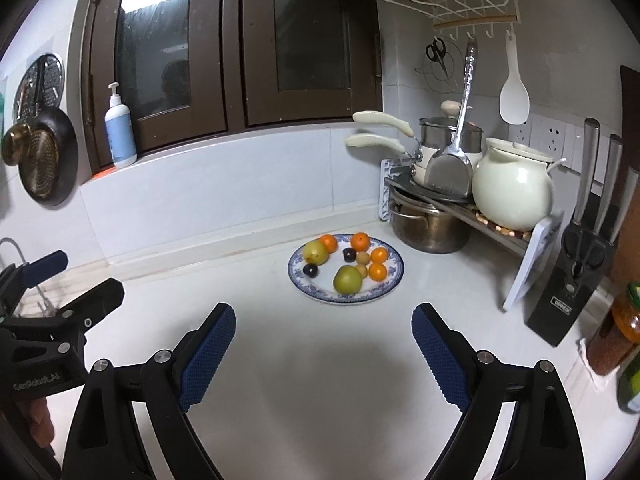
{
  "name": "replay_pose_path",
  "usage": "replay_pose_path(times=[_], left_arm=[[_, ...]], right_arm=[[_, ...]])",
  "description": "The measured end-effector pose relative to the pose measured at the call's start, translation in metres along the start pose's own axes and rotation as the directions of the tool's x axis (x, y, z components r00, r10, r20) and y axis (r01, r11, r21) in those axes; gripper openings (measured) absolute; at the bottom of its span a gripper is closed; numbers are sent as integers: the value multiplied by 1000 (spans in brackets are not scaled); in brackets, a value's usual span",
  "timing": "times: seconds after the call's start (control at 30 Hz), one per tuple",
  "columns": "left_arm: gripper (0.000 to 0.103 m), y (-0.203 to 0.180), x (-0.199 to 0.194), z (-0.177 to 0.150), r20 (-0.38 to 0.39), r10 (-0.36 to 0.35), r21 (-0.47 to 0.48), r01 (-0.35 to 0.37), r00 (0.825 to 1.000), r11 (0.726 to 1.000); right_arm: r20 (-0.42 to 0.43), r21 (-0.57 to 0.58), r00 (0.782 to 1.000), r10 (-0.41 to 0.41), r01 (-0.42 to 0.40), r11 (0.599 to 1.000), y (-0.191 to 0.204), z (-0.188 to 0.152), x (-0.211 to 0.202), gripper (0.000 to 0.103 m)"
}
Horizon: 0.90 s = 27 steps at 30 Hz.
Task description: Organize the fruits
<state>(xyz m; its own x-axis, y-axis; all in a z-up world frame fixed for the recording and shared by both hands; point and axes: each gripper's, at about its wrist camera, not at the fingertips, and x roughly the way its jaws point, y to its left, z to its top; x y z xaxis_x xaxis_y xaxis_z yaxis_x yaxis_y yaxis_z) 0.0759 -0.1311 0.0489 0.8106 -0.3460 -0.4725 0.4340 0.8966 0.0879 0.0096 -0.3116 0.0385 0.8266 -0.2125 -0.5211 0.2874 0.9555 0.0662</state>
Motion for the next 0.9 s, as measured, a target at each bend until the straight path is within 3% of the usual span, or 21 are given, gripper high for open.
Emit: replay_pose_path(times=[0.9], left_arm=[[103,25,-4,-15,-27,-24,-19,24,999,1000]], right_arm=[[-13,-18,1000,-23,22,1000,27,-9,-6,91]])
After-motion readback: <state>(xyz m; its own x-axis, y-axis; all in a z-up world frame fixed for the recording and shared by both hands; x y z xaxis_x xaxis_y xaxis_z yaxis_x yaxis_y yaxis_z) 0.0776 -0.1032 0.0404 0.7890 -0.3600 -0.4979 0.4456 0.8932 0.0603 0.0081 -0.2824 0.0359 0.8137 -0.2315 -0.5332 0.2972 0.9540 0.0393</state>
